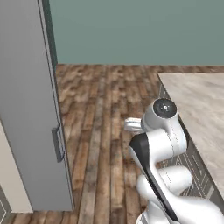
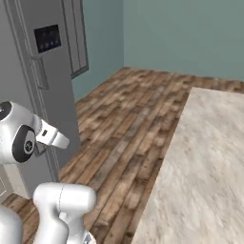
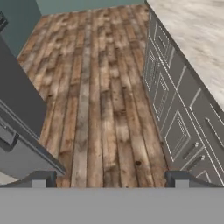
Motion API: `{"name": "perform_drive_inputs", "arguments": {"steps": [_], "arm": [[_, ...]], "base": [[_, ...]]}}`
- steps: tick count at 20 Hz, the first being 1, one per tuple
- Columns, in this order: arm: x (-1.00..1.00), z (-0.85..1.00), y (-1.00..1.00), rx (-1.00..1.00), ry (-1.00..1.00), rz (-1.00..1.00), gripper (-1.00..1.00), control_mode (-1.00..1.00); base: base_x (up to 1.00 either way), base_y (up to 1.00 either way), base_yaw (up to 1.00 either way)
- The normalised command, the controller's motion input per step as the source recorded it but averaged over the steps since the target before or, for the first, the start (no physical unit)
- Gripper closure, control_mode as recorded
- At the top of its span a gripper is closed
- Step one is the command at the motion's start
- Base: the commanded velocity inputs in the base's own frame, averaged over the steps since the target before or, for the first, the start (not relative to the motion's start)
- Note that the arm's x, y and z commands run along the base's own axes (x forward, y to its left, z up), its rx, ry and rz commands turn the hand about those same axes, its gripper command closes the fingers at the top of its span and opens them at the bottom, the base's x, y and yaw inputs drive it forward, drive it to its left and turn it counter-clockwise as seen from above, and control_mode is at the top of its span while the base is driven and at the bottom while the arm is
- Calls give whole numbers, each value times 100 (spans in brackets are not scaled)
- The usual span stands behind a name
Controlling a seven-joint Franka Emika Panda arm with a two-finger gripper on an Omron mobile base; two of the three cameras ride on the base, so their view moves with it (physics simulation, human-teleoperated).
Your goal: Take the squash, garlic, and steak from the freezer and place them in the bowl on the counter.
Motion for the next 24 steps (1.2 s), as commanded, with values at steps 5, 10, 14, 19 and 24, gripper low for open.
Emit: {"name": "perform_drive_inputs", "arguments": {"steps": [5,10,14,19,24], "arm": [[0,0,0,0,0,0,-100,100],[0,0,0,0,0,0,-100,100],[0,0,0,0,0,0,-100,100],[0,0,0,0,0,0,-100,100],[0,0,0,0,0,0,-100,100]], "base": [[88,-38,-27],[100,5,-9],[100,0,-7],[100,5,-1],[100,18,23]]}}
